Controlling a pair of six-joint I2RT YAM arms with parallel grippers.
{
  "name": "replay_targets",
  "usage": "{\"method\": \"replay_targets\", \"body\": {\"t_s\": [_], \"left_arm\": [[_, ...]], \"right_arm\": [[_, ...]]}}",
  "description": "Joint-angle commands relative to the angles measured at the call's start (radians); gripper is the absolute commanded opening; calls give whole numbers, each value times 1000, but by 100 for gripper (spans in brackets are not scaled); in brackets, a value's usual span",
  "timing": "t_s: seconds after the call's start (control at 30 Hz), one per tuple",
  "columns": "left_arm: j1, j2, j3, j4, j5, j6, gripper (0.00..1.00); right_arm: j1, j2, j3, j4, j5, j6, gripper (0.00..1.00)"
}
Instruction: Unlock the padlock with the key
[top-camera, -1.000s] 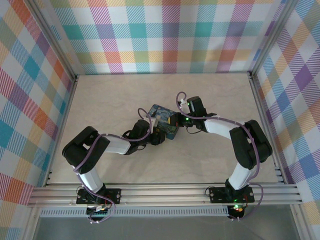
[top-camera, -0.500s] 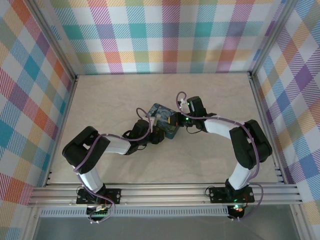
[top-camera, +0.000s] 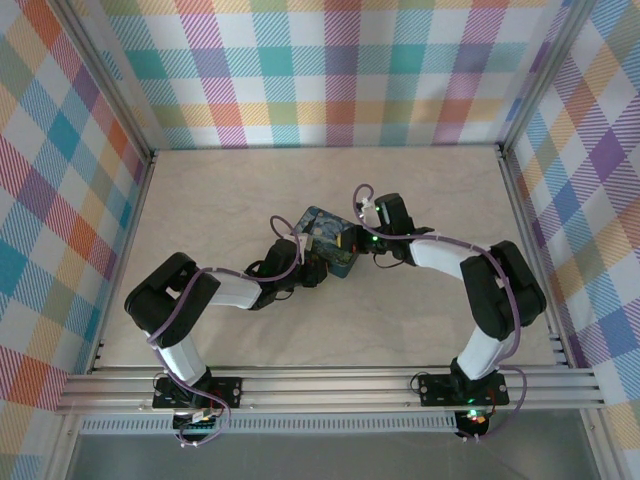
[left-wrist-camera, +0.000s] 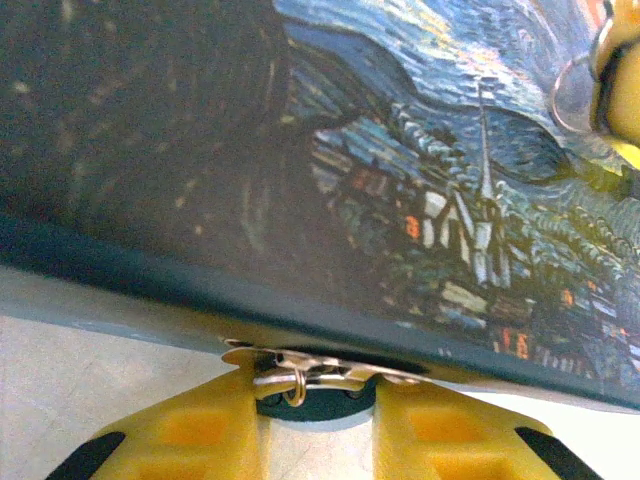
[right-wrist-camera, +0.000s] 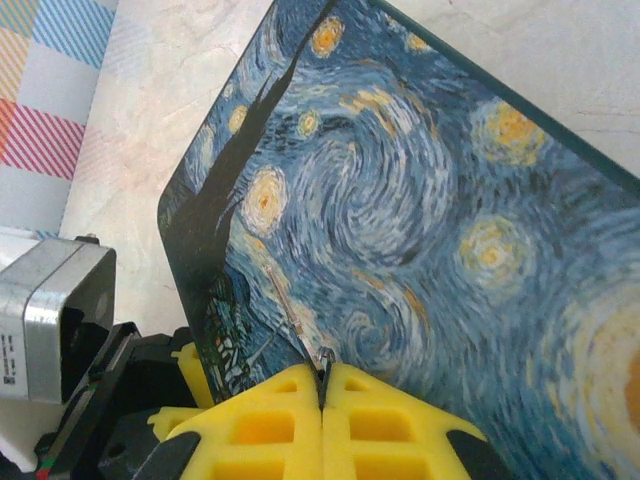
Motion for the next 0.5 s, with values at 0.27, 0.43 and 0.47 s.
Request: {"method": "replay_targets", "body": {"t_s": [0.27, 0.43, 0.47], "left_arm": [[-12, -76, 74, -72, 85, -181, 29], [-12, -80, 80, -80, 109, -240, 29], [-13, -84, 85, -89, 110, -246, 29]], "right_arm": [[20, -326, -203, -29, 113, -131, 0], [94, -433, -311, -10, 203, -180, 0], [109, -451, -335, 1, 228, -183, 0]]}}
